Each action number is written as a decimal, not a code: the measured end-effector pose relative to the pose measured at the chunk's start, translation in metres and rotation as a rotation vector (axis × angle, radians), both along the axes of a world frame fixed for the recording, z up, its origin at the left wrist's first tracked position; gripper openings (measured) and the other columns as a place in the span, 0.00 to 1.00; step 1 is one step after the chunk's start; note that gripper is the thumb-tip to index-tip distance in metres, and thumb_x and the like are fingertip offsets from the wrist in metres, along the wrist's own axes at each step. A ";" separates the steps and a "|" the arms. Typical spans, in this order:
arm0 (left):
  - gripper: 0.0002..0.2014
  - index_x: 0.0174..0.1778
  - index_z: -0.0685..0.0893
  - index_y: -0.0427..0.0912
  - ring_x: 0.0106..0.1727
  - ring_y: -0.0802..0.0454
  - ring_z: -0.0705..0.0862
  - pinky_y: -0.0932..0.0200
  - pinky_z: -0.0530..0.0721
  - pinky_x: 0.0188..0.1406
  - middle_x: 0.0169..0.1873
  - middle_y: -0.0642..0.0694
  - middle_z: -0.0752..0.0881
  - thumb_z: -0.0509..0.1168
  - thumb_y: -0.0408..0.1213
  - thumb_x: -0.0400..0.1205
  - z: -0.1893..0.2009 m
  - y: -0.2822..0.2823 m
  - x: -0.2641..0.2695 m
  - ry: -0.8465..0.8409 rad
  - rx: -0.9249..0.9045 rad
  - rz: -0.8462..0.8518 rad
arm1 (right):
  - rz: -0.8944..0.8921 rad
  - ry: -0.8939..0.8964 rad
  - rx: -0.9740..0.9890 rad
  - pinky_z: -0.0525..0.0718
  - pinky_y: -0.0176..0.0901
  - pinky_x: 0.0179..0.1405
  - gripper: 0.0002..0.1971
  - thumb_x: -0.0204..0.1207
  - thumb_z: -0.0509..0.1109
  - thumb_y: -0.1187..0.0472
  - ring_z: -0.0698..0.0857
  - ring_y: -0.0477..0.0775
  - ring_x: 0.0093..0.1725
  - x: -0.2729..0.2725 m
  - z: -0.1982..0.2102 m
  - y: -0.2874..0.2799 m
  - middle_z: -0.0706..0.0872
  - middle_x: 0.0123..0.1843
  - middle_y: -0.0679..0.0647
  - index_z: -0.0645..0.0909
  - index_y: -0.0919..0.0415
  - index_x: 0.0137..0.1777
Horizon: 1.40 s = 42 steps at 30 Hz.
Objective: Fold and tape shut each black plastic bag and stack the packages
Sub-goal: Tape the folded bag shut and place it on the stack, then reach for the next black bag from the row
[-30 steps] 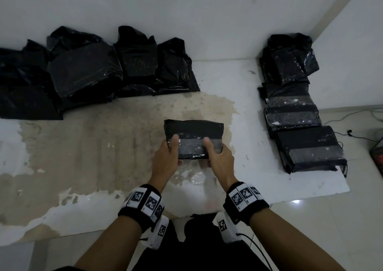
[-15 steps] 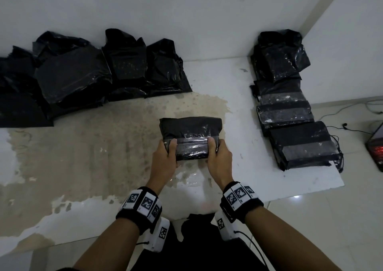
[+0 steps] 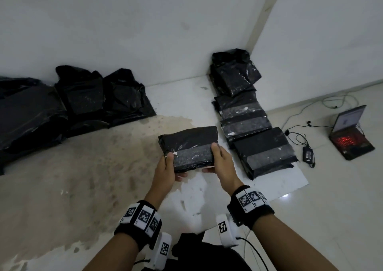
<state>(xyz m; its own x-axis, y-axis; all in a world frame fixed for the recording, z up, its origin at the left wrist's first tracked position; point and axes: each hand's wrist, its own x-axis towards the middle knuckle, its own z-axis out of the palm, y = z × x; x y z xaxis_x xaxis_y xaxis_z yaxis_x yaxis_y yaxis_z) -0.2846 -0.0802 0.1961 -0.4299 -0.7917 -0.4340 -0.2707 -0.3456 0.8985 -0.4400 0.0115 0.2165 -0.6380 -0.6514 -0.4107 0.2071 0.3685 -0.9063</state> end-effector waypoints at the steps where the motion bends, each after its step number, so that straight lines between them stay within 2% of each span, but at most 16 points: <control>1: 0.19 0.65 0.78 0.39 0.33 0.43 0.91 0.56 0.86 0.27 0.44 0.37 0.91 0.48 0.48 0.93 0.001 0.000 -0.008 0.003 -0.003 -0.010 | -0.009 0.001 -0.011 0.92 0.50 0.39 0.19 0.91 0.56 0.47 0.91 0.55 0.53 -0.010 0.002 0.001 0.90 0.56 0.57 0.83 0.59 0.63; 4: 0.28 0.64 0.84 0.46 0.44 0.49 0.92 0.58 0.85 0.39 0.48 0.45 0.92 0.43 0.57 0.91 -0.001 -0.005 -0.018 -0.017 -0.035 -0.104 | -0.026 0.013 -0.016 0.92 0.52 0.43 0.17 0.91 0.58 0.48 0.90 0.54 0.55 -0.037 -0.001 0.006 0.89 0.58 0.56 0.83 0.57 0.64; 7: 0.29 0.61 0.88 0.50 0.57 0.58 0.86 0.59 0.79 0.56 0.55 0.54 0.90 0.43 0.58 0.92 -0.015 -0.010 -0.022 -0.124 -0.301 -0.254 | -0.111 0.090 -0.004 0.91 0.60 0.52 0.18 0.88 0.61 0.43 0.89 0.56 0.57 -0.073 -0.007 0.011 0.90 0.57 0.54 0.85 0.55 0.60; 9: 0.32 0.66 0.86 0.42 0.66 0.45 0.84 0.55 0.74 0.66 0.65 0.44 0.87 0.42 0.59 0.91 -0.034 -0.015 -0.021 -0.327 -0.596 -0.401 | -0.150 0.173 -0.021 0.89 0.61 0.47 0.16 0.88 0.61 0.44 0.88 0.58 0.53 -0.099 -0.006 0.011 0.90 0.53 0.55 0.85 0.54 0.56; 12: 0.42 0.84 0.68 0.44 0.86 0.37 0.60 0.42 0.59 0.84 0.86 0.43 0.63 0.34 0.66 0.84 -0.065 -0.015 -0.017 -0.674 -0.778 -0.694 | -0.189 0.303 -0.022 0.89 0.56 0.41 0.15 0.88 0.62 0.46 0.87 0.58 0.50 -0.147 0.006 0.002 0.87 0.54 0.56 0.80 0.55 0.63; 15: 0.36 0.85 0.67 0.46 0.87 0.36 0.58 0.39 0.57 0.83 0.87 0.42 0.61 0.43 0.57 0.82 -0.073 -0.006 -0.014 -0.693 -0.812 -0.664 | -0.235 0.428 -0.009 0.86 0.54 0.56 0.13 0.89 0.63 0.50 0.86 0.57 0.55 -0.203 0.010 -0.019 0.87 0.54 0.55 0.80 0.59 0.62; 18: 0.31 0.80 0.73 0.47 0.82 0.36 0.68 0.36 0.71 0.76 0.82 0.41 0.71 0.52 0.53 0.81 -0.076 -0.004 -0.015 -0.738 -0.878 -0.647 | -0.168 0.543 0.099 0.80 0.51 0.60 0.15 0.88 0.63 0.49 0.85 0.64 0.61 -0.245 0.009 -0.041 0.87 0.55 0.55 0.82 0.60 0.63; 20: 0.28 0.74 0.77 0.48 0.76 0.37 0.75 0.36 0.79 0.69 0.75 0.41 0.78 0.56 0.53 0.79 -0.077 -0.008 -0.019 -0.765 -0.903 -0.625 | -0.114 0.662 0.337 0.75 0.54 0.63 0.23 0.88 0.62 0.44 0.81 0.69 0.67 -0.257 0.005 -0.050 0.86 0.63 0.62 0.80 0.60 0.71; 22: 0.25 0.68 0.80 0.49 0.69 0.38 0.79 0.39 0.80 0.65 0.68 0.43 0.81 0.57 0.54 0.78 -0.075 -0.013 -0.026 -0.782 -0.938 -0.603 | -0.094 0.807 0.560 0.71 0.62 0.71 0.32 0.85 0.62 0.36 0.74 0.73 0.72 -0.255 0.002 -0.055 0.78 0.74 0.68 0.73 0.57 0.80; 26: 0.23 0.64 0.83 0.48 0.62 0.41 0.81 0.42 0.78 0.63 0.60 0.45 0.82 0.54 0.55 0.79 -0.062 -0.038 -0.060 -0.741 -0.952 -0.492 | 0.016 0.982 0.571 0.61 0.66 0.79 0.42 0.78 0.59 0.24 0.62 0.69 0.83 -0.231 -0.018 -0.062 0.65 0.85 0.63 0.64 0.49 0.86; 32: 0.29 0.67 0.82 0.48 0.58 0.43 0.83 0.44 0.78 0.62 0.58 0.48 0.83 0.52 0.62 0.80 -0.025 -0.123 -0.186 -0.469 -0.713 -0.413 | 0.009 1.083 0.586 0.63 0.72 0.80 0.45 0.74 0.54 0.22 0.62 0.71 0.85 -0.213 -0.043 -0.066 0.66 0.85 0.65 0.69 0.50 0.85; 35: 0.21 0.69 0.81 0.42 0.62 0.44 0.84 0.45 0.81 0.66 0.61 0.46 0.85 0.63 0.52 0.86 -0.002 -0.158 -0.263 -0.288 -0.510 -0.344 | -0.004 1.093 0.605 0.60 0.71 0.81 0.45 0.75 0.54 0.22 0.59 0.69 0.87 -0.212 -0.046 -0.068 0.64 0.87 0.64 0.68 0.50 0.85; 36: 0.21 0.71 0.80 0.40 0.64 0.44 0.84 0.47 0.80 0.68 0.64 0.44 0.85 0.64 0.50 0.87 0.004 -0.166 -0.285 -0.288 -0.448 -0.333 | -0.010 1.095 0.607 0.60 0.70 0.82 0.45 0.75 0.55 0.22 0.59 0.68 0.87 -0.211 -0.046 -0.069 0.64 0.87 0.64 0.67 0.50 0.86; 38: 0.29 0.75 0.77 0.38 0.69 0.42 0.82 0.48 0.78 0.71 0.68 0.43 0.84 0.64 0.56 0.85 0.005 -0.180 -0.322 -0.323 -0.341 -0.332 | -0.020 1.098 0.601 0.60 0.69 0.82 0.45 0.75 0.54 0.22 0.59 0.68 0.87 -0.210 -0.048 -0.069 0.63 0.87 0.64 0.67 0.50 0.86; 40: 0.38 0.70 0.80 0.40 0.68 0.39 0.83 0.42 0.78 0.71 0.66 0.42 0.86 0.63 0.69 0.76 -0.002 -0.189 -0.348 -0.366 -0.292 -0.315 | -0.031 1.107 0.601 0.63 0.69 0.81 0.45 0.75 0.53 0.22 0.60 0.68 0.87 -0.209 -0.049 -0.069 0.64 0.87 0.64 0.68 0.50 0.85; 42: 0.39 0.64 0.82 0.39 0.64 0.36 0.83 0.39 0.79 0.69 0.62 0.39 0.87 0.64 0.70 0.72 -0.013 -0.193 -0.365 -0.401 -0.285 -0.288 | -0.044 1.119 0.608 0.66 0.69 0.80 0.45 0.75 0.55 0.22 0.62 0.68 0.86 -0.209 -0.050 -0.069 0.66 0.86 0.64 0.69 0.51 0.85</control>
<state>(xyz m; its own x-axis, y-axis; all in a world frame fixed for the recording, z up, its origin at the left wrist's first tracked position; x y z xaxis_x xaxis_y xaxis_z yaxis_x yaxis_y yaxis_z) -0.6498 -0.2731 0.1832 -0.4915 -0.7765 -0.3944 -0.6571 0.0334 0.7530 -0.6486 -0.0576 0.1670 -0.8438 -0.5181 0.1397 -0.5355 0.7964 -0.2810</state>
